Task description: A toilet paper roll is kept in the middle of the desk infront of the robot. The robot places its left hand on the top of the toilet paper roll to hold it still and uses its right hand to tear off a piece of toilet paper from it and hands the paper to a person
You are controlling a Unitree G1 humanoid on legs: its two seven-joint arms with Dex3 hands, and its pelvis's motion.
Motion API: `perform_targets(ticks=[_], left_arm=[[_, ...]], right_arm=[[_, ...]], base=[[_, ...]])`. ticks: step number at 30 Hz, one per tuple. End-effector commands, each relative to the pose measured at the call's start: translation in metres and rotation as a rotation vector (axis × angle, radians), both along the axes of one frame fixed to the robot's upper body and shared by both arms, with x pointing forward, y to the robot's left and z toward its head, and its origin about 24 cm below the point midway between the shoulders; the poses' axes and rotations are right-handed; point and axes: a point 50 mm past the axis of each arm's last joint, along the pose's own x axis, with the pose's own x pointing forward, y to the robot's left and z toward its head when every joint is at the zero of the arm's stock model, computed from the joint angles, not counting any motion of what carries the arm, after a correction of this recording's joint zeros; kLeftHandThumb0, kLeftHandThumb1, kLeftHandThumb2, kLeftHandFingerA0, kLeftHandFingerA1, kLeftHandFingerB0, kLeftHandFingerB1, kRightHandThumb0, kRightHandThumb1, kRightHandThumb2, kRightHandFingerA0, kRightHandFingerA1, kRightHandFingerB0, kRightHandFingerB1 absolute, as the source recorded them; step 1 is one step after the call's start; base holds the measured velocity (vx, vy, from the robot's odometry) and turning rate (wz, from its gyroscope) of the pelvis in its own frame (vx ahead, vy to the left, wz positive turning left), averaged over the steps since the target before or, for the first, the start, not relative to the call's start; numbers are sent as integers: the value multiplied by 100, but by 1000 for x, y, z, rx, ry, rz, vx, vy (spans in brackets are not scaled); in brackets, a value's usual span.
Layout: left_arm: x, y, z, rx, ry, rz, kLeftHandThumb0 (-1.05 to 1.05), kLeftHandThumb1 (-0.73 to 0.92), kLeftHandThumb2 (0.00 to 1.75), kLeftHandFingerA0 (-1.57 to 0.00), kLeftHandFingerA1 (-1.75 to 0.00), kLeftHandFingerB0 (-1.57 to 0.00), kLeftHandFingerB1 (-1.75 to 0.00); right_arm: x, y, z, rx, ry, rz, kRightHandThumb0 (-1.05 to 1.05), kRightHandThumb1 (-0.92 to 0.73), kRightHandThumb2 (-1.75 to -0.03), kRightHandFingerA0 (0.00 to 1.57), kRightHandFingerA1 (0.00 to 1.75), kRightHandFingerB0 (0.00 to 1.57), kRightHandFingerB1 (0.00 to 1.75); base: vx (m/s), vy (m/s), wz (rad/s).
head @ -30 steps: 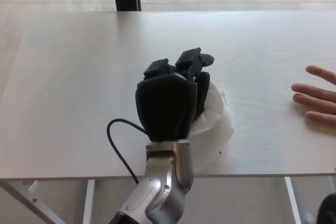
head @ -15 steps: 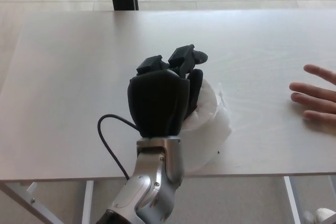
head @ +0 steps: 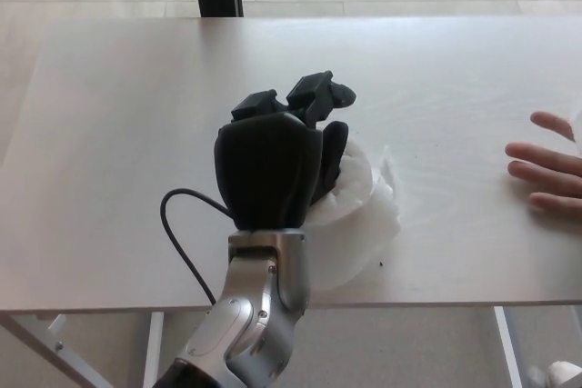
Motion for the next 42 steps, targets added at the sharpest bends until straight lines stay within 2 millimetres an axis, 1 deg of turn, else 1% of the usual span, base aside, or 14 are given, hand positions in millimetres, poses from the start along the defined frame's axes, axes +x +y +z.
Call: perform_targets(ticks=[1,2,3,6,7,8,9,12,13,15,18,23,41,42], left_arm=[[-2,22,-30,93,161,38,-30,39,86,-80,-101,-72,-81],[-3,23,-31,90,161,36,-30,39,85,-81,-100,-72,-81],[-3,23,-32,93,166,36,-31,42,84,-80,-100,-71,-80],[-5,23,-34,90,180,35,-31,42,83,-80,-98,-72,-80],[-5,25,-35,90,189,37,-31,42,82,-81,-99,-72,-80],[-5,25,-35,90,190,38,-31,42,82,-81,-99,-72,-80],[-4,25,-35,88,193,40,-31,43,81,-82,-99,-73,-79],[-5,26,-37,99,195,45,-31,44,80,-82,-98,-74,-78],[-6,27,-38,101,199,44,-30,44,80,-81,-97,-73,-77],[-7,26,-39,98,207,43,-29,44,80,-80,-98,-73,-75],[-9,26,-42,94,216,40,-29,44,78,-81,-97,-74,-76],[-9,26,-44,93,222,38,-28,43,76,-81,-95,-74,-74],[-8,30,-44,108,216,26,-30,43,83,-79,-99,-72,-79],[-7,31,-43,116,209,36,-30,41,85,-82,-103,-74,-81]], right_arm=[[-8,-14,-14,-620,68,163,-28,-49,-91,117,133,83,98],[-7,-13,-14,-632,76,160,-32,-53,-87,91,117,78,88],[-6,-12,-12,-646,76,164,-23,-64,-59,82,117,80,81],[-4,-11,-11,-688,55,184,-23,-66,-59,84,104,75,64],[-3,-9,-8,-723,60,202,-22,-66,-60,57,120,51,45],[-2,-9,-8,-727,60,204,-22,-66,-60,57,120,51,45],[-1,-9,-7,-760,81,211,-34,-68,-60,34,63,32,31],[1,-8,-5,-934,152,234,-50,-69,-62,6,32,16,28],[2,-6,-5,-938,161,235,-59,-47,-84,0,25,6,36],[2,-4,-3,-932,166,252,-66,-57,-77,0,0,7,27],[-2,0,-2,-911,160,265,-92,-51,-76,0,2,11,13],[-3,1,0,-845,162,263,-96,-56,-82,0,5,12,6],[-19,29,29,-779,-27,353,-83,-56,-84,0,0,8,22],[-27,36,38,-726,-53,379,-98,-59,-86,0,0,15,20]], base=[[0,0,0],[0,0,0],[0,0,0],[0,0,0],[0,0,0],[0,0,0],[0,0,0],[0,0,0],[0,0,0],[0,0,0],[0,0,0],[0,0,0],[0,0,0],[0,0,0]])
